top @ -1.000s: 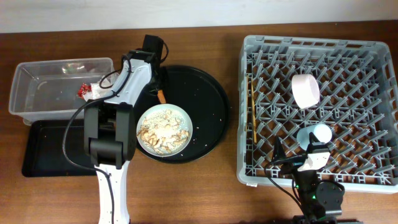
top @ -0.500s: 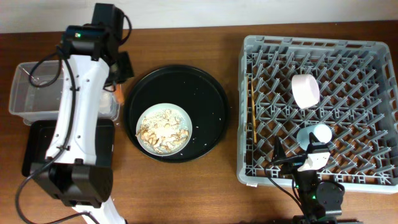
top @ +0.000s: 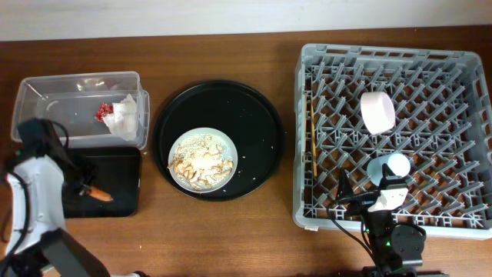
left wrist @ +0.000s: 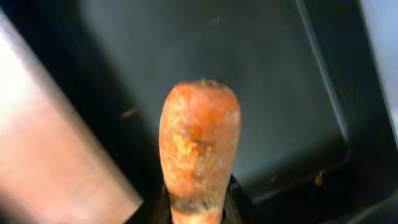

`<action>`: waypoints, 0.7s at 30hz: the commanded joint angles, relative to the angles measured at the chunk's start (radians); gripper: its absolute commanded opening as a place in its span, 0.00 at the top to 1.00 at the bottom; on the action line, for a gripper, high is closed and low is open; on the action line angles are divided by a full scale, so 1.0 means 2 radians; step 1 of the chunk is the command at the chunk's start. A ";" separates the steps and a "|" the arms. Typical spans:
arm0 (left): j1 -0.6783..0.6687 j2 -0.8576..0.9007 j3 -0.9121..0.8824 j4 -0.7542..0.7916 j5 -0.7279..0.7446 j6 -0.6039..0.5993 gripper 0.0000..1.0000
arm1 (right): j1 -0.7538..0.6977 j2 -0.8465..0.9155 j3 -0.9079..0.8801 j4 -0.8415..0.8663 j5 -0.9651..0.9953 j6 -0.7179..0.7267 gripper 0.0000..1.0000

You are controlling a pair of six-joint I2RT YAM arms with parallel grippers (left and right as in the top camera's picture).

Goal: Sort waste into correct bins and load items into the dishwasher rack
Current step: 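Grasp the carrot with the left gripper and drop it on the black tray, then grasp the rice plate with the left gripper and tip rice onto the black tray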

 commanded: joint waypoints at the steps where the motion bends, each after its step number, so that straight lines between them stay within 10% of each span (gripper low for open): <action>1: 0.006 -0.006 -0.046 0.060 0.074 -0.006 0.21 | -0.003 -0.003 -0.004 -0.001 -0.006 -0.003 0.02; 5: -0.013 -0.041 0.011 0.051 0.179 0.055 0.15 | -0.003 -0.003 -0.004 -0.001 -0.006 -0.003 0.02; 12: -0.370 -0.034 0.047 0.123 0.132 0.288 0.39 | -0.003 -0.003 -0.004 -0.001 -0.006 -0.003 0.02; 16: -0.538 0.045 0.047 0.143 0.027 0.288 0.53 | -0.003 -0.003 -0.004 -0.001 -0.006 -0.003 0.02; 21: -0.558 0.132 0.047 0.144 -0.032 0.210 0.65 | -0.003 -0.003 -0.004 -0.001 -0.006 -0.003 0.02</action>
